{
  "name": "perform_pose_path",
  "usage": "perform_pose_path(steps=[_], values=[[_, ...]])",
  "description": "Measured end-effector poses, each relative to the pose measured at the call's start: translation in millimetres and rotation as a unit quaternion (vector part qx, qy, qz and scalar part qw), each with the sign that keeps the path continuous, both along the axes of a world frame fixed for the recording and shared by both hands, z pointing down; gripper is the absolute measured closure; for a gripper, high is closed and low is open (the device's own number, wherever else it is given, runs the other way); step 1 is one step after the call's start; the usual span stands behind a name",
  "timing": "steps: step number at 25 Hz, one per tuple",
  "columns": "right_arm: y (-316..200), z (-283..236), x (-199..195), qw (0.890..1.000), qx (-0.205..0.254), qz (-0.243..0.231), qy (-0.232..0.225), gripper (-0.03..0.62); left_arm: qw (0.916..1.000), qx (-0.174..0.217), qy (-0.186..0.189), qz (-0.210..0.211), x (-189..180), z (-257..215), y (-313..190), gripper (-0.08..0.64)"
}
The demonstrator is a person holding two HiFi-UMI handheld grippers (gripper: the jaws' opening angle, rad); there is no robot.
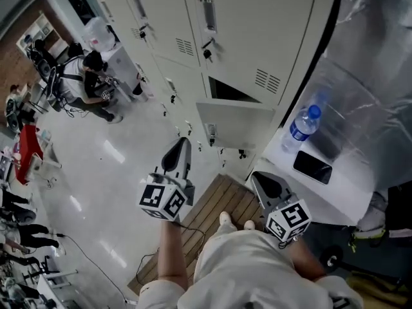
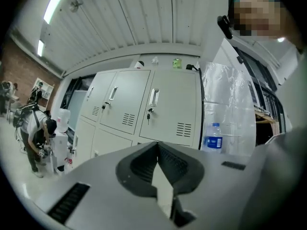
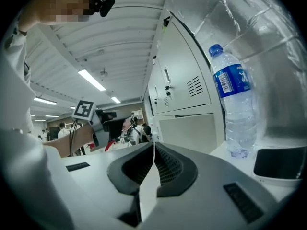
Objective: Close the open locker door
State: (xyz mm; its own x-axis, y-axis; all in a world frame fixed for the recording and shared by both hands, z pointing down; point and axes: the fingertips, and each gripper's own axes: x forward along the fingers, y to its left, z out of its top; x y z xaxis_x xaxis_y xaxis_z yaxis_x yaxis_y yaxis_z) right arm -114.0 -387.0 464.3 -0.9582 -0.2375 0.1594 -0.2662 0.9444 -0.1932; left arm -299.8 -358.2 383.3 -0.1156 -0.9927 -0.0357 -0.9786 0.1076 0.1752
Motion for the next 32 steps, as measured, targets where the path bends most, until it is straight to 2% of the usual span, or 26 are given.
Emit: perform_pose_path(steps=[6,11,17,21,24,28,32], values=[[22,4,8,0.998,-0.009,-0.06,-0.012,0.563,0.998,-0.022,-0.012,-0.059,65,40,73,0.551],[49,12,16,0.994,-0.014,-0.108,-0.019,0.563,0.9926,-0.045,0.028,-0.109,113,75,122,0.551],[94,29,15,0.984,-0.031,-0.172,-0.02,0.563,0.988,-0.047,0.024,-0.145,155,85,156,0.551],[125,32,11,0.977,-0.021,-0.21,-0.014,0.563,0.9826,-0.042,0.031,-0.178,154,91,177,0.551],[140,34,3,0.974,-0.004,-0.228,-0.008,0.563,0.9813,-0.039,0.024,-0.187,147,92,189,0.551],[169,34,-15,0.972,0.0,-0.236,0.001,0.563,0.9802,-0.035,0.031,-0.192,132,93,216,0.551],[203,32,-37,0.971,-0.002,-0.24,0.011,0.563,0.9796,-0.029,0.02,-0.198,111,90,249,0.551]])
